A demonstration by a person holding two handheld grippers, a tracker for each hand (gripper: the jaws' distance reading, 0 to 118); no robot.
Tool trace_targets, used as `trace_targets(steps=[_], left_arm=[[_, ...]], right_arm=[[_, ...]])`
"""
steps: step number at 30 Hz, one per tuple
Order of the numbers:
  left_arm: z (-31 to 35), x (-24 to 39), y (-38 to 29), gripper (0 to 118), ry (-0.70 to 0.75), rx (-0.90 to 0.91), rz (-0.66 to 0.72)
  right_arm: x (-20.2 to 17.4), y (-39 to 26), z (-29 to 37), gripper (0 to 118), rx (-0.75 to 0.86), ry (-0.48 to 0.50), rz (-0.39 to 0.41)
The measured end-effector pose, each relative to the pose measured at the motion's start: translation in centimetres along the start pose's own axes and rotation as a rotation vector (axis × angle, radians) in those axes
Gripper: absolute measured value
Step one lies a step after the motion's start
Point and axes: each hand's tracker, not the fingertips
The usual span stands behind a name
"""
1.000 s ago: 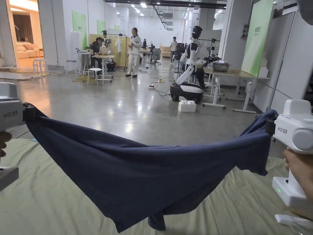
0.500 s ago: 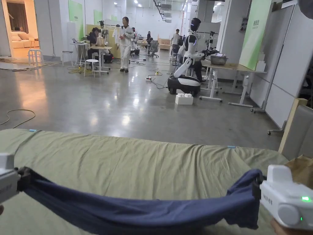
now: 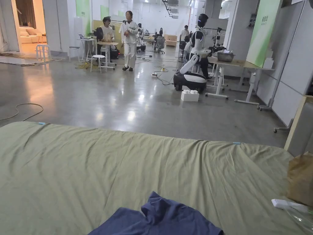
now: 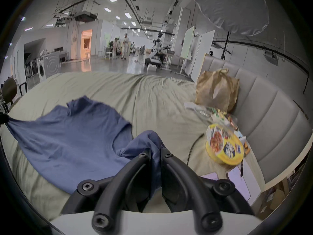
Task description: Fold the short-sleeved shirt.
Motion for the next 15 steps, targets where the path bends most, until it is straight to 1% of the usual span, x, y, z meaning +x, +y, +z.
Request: trace_targets(steps=[3, 4, 5, 6, 7, 8, 9, 10, 11, 12, 13, 15], left_arm=[[-0.3, -0.3, -1.2, 4, 0.004, -0.027, 0.017], [-0.3, -0.3, -1.5, 8, 0.008, -0.029, 0.012], [-0.3, -0.2, -1.6, 14, 0.031, -0.031, -0.011], [-0.3, -0.1, -1.6, 27, 0.073, -0.024, -0.048], [0.1, 0.2, -1.5, 38, 0.105, -0.013, -0.076], [0.2, 0.3, -1.3, 46, 0.125, 0.000, -0.089], [0.4, 0.3, -1.0, 52, 0.128, 0.013, -0.089], [0.7, 0.5, -0.6, 53, 0.127, 0.031, -0.090], [0.2, 0.0, -0.7, 53, 0.125, 0.051, -0.093], [0.4, 0.3, -0.3, 53, 0.121, 0.064, -0.096], [0.6, 0.7, 0.2, 53, 0.116, 0.081, -0.100], [0.8, 1.6, 0.6, 53, 0.094, 0.119, -0.110]], right_arm=[[-0.1, -1.6, -0.3, 9, -0.046, 0.014, -0.022], [-0.1, -1.9, -0.4, 9, -0.056, 0.028, -0.047], [-0.3, -2.2, -0.3, 10, -0.057, 0.034, -0.057], [-0.5, -2.2, -0.2, 13, -0.054, 0.031, -0.050], [-0.8, -2.2, -0.1, 20, -0.048, 0.024, -0.037], [-1.1, -2.0, 0.1, 33, -0.033, 0.002, -0.018], [-1.5, -1.7, 0.7, 56, -0.011, -0.018, -0.011], [-1.7, -1.3, 1.0, 74, 0.015, -0.036, -0.007], [-2.0, -0.8, 1.4, 86, 0.043, -0.062, 0.000], [-2.4, -0.4, 1.8, 90, 0.077, -0.085, 0.001], [-2.8, 0.2, 2.4, 90, 0.121, -0.096, 0.003], [-3.7, 1.4, 3.4, 90, 0.194, -0.081, -0.010]])
